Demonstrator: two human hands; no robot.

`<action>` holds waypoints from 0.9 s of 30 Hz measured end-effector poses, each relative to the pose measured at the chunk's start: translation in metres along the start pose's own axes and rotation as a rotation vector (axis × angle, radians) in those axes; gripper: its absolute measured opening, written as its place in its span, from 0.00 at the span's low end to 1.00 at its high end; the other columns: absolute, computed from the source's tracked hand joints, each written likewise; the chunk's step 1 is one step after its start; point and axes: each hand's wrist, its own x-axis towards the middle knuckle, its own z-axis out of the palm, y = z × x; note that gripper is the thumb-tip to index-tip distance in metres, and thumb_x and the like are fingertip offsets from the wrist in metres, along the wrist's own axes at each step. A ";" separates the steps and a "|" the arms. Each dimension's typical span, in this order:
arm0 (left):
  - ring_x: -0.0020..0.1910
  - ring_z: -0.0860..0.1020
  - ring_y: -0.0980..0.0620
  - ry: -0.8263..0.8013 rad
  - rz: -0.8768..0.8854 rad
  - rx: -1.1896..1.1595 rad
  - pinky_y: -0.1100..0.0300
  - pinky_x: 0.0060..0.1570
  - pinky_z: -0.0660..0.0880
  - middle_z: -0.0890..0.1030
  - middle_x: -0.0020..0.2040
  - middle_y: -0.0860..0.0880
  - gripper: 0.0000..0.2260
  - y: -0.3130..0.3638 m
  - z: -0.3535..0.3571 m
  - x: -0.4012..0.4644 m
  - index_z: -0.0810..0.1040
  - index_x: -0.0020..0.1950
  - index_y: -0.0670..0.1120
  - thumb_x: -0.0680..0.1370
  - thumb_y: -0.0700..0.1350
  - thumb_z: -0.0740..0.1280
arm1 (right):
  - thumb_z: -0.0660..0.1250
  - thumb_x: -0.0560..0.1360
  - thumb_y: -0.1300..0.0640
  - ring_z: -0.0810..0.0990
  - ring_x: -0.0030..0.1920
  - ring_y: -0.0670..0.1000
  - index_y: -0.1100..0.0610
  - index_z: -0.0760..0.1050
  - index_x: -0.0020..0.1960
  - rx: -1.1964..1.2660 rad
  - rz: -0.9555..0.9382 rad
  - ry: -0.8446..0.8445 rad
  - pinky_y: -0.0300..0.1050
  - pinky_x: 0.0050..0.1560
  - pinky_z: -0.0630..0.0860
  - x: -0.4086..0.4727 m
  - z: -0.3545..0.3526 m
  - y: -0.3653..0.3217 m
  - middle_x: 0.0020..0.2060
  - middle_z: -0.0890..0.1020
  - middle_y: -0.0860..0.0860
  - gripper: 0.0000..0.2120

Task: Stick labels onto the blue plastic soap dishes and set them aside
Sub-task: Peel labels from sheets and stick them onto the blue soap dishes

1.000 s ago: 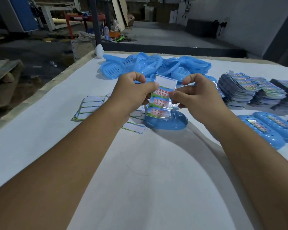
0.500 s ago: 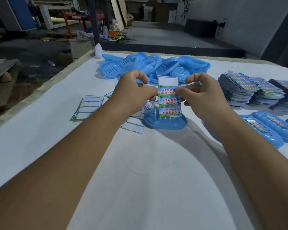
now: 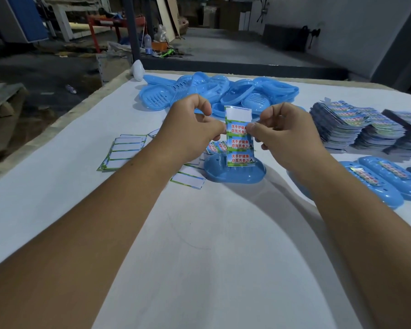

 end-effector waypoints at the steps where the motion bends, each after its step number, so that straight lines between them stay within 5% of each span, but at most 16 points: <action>1: 0.35 0.82 0.59 0.000 0.008 -0.002 0.60 0.38 0.74 0.85 0.36 0.52 0.14 0.000 0.000 0.000 0.69 0.43 0.52 0.74 0.42 0.75 | 0.78 0.74 0.53 0.80 0.35 0.42 0.51 0.75 0.43 -0.038 -0.024 0.000 0.37 0.34 0.77 -0.001 0.000 0.000 0.37 0.84 0.46 0.11; 4: 0.33 0.80 0.55 -0.014 0.039 -0.018 0.61 0.37 0.74 0.83 0.33 0.50 0.15 0.000 0.002 -0.001 0.68 0.42 0.51 0.73 0.41 0.75 | 0.78 0.73 0.51 0.75 0.30 0.39 0.52 0.80 0.37 -0.052 -0.067 -0.064 0.34 0.32 0.71 -0.005 0.001 -0.001 0.30 0.82 0.42 0.09; 6: 0.32 0.76 0.53 -0.029 0.059 -0.031 0.62 0.35 0.73 0.80 0.32 0.48 0.15 -0.001 0.003 -0.002 0.68 0.41 0.51 0.73 0.39 0.74 | 0.77 0.73 0.49 0.75 0.30 0.42 0.54 0.83 0.37 -0.029 -0.084 -0.107 0.39 0.34 0.71 -0.010 0.003 -0.003 0.31 0.84 0.48 0.10; 11: 0.30 0.69 0.52 -0.028 0.093 0.021 0.62 0.31 0.69 0.82 0.42 0.34 0.12 -0.001 0.004 -0.003 0.68 0.40 0.50 0.74 0.39 0.70 | 0.76 0.72 0.42 0.75 0.33 0.45 0.46 0.86 0.40 -0.004 -0.129 -0.160 0.46 0.38 0.72 -0.017 0.003 -0.010 0.34 0.86 0.53 0.09; 17: 0.34 0.73 0.51 -0.021 0.099 0.052 0.52 0.36 0.75 0.82 0.44 0.34 0.13 -0.001 0.005 -0.003 0.68 0.40 0.50 0.73 0.39 0.72 | 0.76 0.73 0.51 0.76 0.30 0.43 0.54 0.86 0.37 0.033 -0.054 -0.164 0.41 0.35 0.73 -0.017 0.001 -0.013 0.31 0.84 0.49 0.09; 20: 0.31 0.71 0.52 0.012 0.085 0.076 0.57 0.34 0.71 0.82 0.38 0.36 0.13 -0.003 0.004 0.000 0.68 0.39 0.51 0.72 0.39 0.72 | 0.76 0.74 0.54 0.74 0.28 0.41 0.56 0.85 0.36 0.051 -0.017 -0.163 0.34 0.31 0.71 -0.016 0.000 -0.014 0.28 0.82 0.47 0.10; 24: 0.37 0.81 0.43 0.061 0.050 0.117 0.56 0.36 0.74 0.80 0.35 0.46 0.12 -0.006 0.000 0.004 0.68 0.38 0.51 0.70 0.40 0.72 | 0.74 0.73 0.54 0.72 0.32 0.46 0.58 0.85 0.37 0.096 0.029 -0.150 0.40 0.34 0.69 -0.016 -0.002 -0.016 0.33 0.83 0.55 0.09; 27: 0.40 0.82 0.45 0.080 0.031 0.165 0.54 0.39 0.76 0.84 0.40 0.44 0.11 -0.008 -0.004 0.008 0.69 0.38 0.51 0.71 0.42 0.70 | 0.74 0.72 0.53 0.73 0.32 0.46 0.54 0.84 0.33 0.126 0.062 -0.139 0.42 0.35 0.70 -0.015 -0.003 -0.016 0.31 0.82 0.49 0.10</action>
